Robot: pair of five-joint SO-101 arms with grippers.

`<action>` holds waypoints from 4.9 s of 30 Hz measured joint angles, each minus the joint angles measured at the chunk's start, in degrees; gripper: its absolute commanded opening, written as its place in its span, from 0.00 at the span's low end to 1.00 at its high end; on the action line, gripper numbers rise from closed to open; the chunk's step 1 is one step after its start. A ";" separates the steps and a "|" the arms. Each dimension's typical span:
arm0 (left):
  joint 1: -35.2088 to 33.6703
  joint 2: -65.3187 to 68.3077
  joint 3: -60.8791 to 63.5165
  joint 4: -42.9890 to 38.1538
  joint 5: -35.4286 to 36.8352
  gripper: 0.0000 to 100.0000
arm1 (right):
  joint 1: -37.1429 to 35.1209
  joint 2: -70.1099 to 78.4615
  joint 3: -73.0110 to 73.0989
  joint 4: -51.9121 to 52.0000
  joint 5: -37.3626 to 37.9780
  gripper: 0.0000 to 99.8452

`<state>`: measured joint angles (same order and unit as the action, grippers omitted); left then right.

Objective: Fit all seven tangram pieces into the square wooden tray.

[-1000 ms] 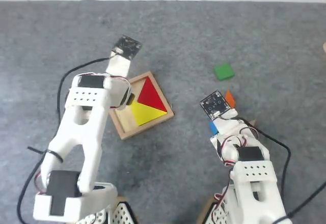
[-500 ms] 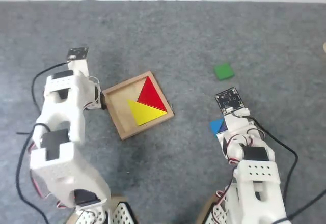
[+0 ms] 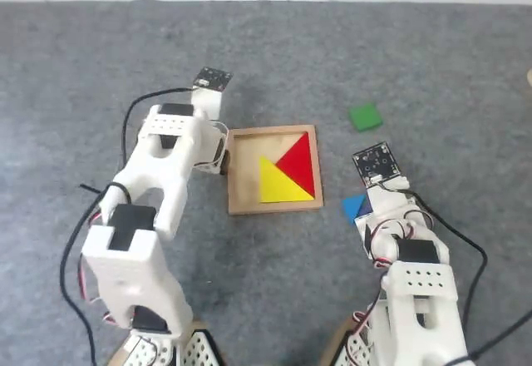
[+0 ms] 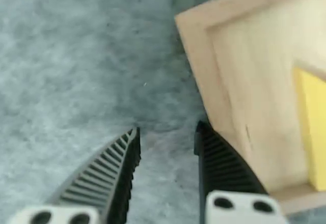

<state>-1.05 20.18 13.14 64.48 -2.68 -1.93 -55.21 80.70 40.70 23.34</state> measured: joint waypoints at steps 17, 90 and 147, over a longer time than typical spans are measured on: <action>-15.47 -2.29 -1.49 -8.53 22.24 0.18 | -22.33 25.14 -30.59 5.36 -0.09 0.18; -21.01 -0.09 0.35 -18.99 24.88 0.18 | -37.54 70.95 -63.38 5.19 -3.08 0.18; -21.01 -0.09 0.35 -18.99 24.88 0.18 | -36.66 77.10 -73.41 6.51 -27.34 0.19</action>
<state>-22.07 20.09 13.49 45.49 22.20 -38.59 21.89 7.30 47.21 -4.00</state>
